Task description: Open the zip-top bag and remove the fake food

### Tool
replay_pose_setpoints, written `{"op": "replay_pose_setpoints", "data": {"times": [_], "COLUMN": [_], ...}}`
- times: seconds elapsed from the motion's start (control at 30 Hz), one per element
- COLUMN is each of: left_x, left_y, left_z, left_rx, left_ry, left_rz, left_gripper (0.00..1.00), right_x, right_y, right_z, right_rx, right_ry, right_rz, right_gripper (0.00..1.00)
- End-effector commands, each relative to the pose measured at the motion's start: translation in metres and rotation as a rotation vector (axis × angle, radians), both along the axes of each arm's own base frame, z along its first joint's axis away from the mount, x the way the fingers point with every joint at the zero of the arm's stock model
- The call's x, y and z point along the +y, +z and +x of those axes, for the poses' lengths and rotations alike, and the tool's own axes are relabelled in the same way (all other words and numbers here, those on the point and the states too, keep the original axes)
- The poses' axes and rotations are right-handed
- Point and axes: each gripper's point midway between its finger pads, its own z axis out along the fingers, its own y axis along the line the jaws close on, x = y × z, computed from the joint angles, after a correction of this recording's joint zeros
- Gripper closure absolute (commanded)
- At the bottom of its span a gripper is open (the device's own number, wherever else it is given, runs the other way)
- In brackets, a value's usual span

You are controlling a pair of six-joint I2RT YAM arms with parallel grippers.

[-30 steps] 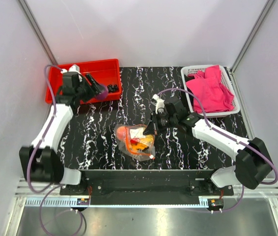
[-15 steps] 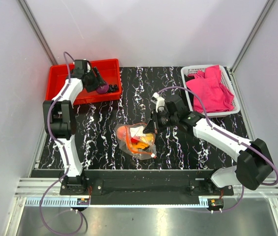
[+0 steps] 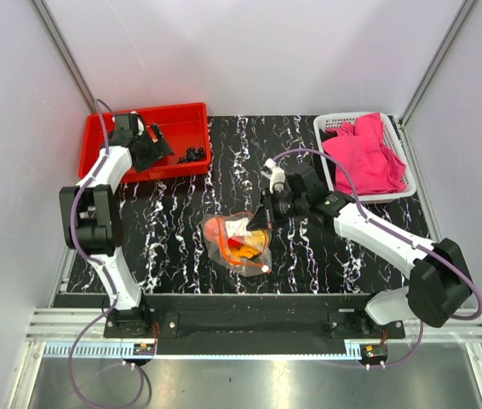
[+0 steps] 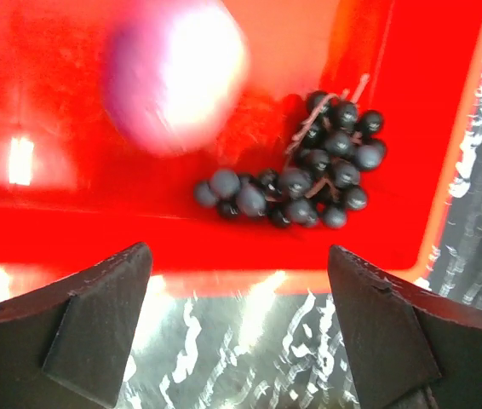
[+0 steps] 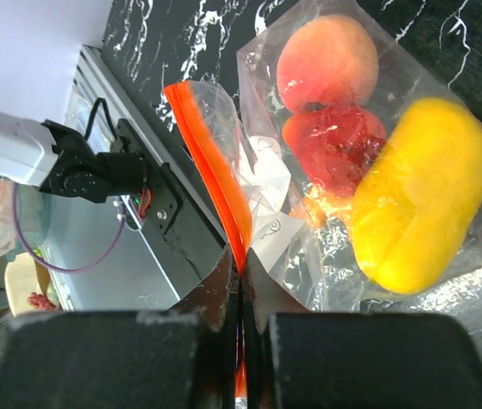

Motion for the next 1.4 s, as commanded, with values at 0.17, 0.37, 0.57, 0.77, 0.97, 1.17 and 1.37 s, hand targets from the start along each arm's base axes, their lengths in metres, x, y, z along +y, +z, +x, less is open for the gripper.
{"op": "replay_pose_setpoints", "data": {"times": [0.17,0.37,0.57,0.77,0.97,1.17,1.37], "left_x": [-0.049,-0.130,-0.154,-0.182,-0.224,-0.237,-0.246], "left_y": [0.097,0.128,0.101,0.079,0.104,0.118,0.118], "left_z": [-0.078,-0.166,-0.265,-0.323,-0.347,-0.334,-0.316], "left_rx": [-0.292,-0.409,-0.466,-0.452,-0.473,-0.474,-0.459], "left_ry": [0.033,-0.176,-0.229,-0.314,-0.496,-0.498,-0.507], "left_rz": [-0.232,-0.320,-0.236,-0.400,-0.486,-0.404,-0.264], "left_gripper": [0.23,0.29,0.42,0.52,0.53,0.56,0.58], "right_x": [0.013,0.016,0.016,0.023,0.033,0.038,0.044], "right_y": [0.031,0.032,0.027,0.039,0.067,0.101,0.121], "right_z": [0.006,-0.004,-0.017,-0.019,-0.008,-0.001,0.005], "right_rx": [0.005,0.055,0.077,0.076,0.032,-0.004,0.000], "right_ry": [-0.011,0.017,0.044,0.033,0.011,-0.026,-0.040], "right_rz": [0.105,0.137,0.144,0.190,0.226,0.275,0.308], "right_gripper": [1.00,1.00,1.00,1.00,1.00,1.00,1.00]}}
